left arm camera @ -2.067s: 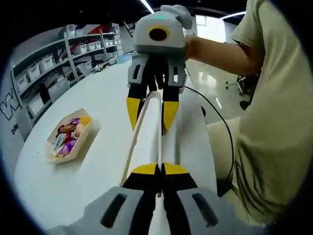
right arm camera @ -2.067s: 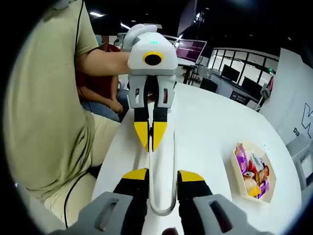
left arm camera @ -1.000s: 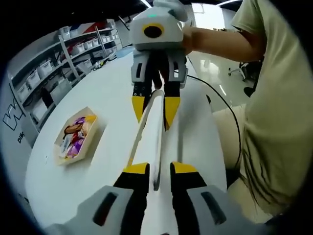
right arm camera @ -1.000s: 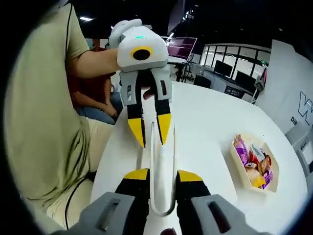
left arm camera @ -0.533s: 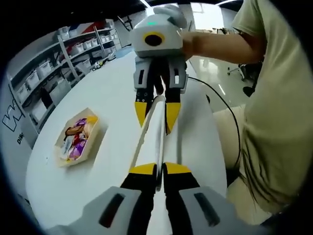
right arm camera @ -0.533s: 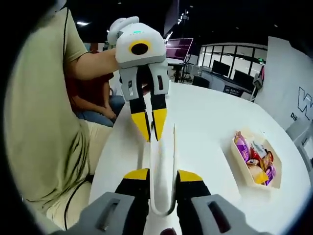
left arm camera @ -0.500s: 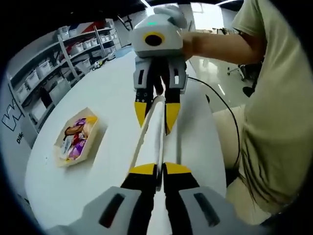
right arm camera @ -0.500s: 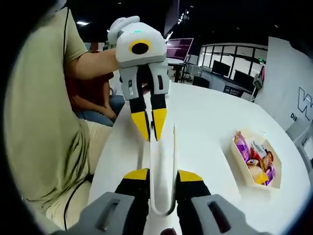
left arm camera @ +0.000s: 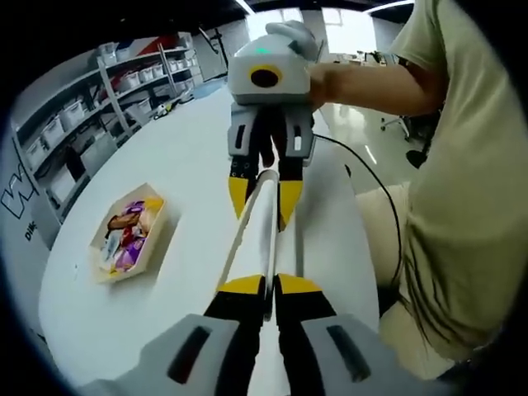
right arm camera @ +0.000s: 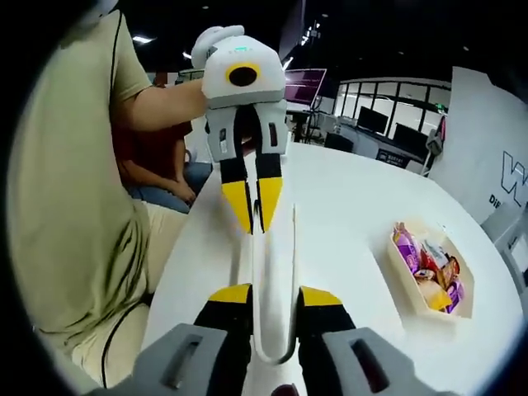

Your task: Place the target food into the container with the food tongs after gripping and lifting it, then release it inside without dropping or visibly crushing the food.

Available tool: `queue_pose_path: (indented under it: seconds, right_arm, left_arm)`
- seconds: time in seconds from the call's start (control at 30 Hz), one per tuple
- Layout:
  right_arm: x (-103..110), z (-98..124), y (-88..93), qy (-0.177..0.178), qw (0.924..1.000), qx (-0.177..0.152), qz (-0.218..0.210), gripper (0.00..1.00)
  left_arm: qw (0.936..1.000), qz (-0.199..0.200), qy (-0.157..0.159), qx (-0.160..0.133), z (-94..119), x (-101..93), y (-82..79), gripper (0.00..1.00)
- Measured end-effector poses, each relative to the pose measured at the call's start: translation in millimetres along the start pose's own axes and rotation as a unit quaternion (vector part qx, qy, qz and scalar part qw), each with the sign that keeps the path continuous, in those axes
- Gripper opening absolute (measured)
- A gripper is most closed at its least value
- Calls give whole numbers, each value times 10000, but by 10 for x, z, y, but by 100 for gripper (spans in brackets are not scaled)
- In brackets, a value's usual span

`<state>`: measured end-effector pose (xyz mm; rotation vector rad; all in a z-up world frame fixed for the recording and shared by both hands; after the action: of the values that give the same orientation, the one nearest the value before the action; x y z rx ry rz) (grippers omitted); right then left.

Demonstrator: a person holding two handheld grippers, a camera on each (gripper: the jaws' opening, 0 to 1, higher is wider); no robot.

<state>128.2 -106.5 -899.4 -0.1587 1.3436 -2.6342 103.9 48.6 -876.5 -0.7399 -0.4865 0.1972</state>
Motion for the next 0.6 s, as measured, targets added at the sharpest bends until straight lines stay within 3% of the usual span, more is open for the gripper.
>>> queue_pose_path:
  seconds: [0.2, 0.6]
  right_arm:
    - [-2, -18, 2, 34, 9997, 187, 120, 14]
    - [-26, 28, 40, 100, 9997, 163, -131, 15]
  left_arm:
    - [9999, 15, 129, 3, -7, -27, 0, 1]
    - [9998, 32, 146, -91, -23, 7, 45, 0]
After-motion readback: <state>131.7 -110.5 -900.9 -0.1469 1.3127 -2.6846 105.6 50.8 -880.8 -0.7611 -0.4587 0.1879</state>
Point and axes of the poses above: the point that each gripper's makers call its tool centre point, and the gripper's own axes: z roughly backward along the fingers, x roughly to its left, y roughly out of its underside, the point moved 8 cm from there along z, roughly backward along the fingers, and after that the axes turned 15 degrees about -y, right-handed, at the moved point
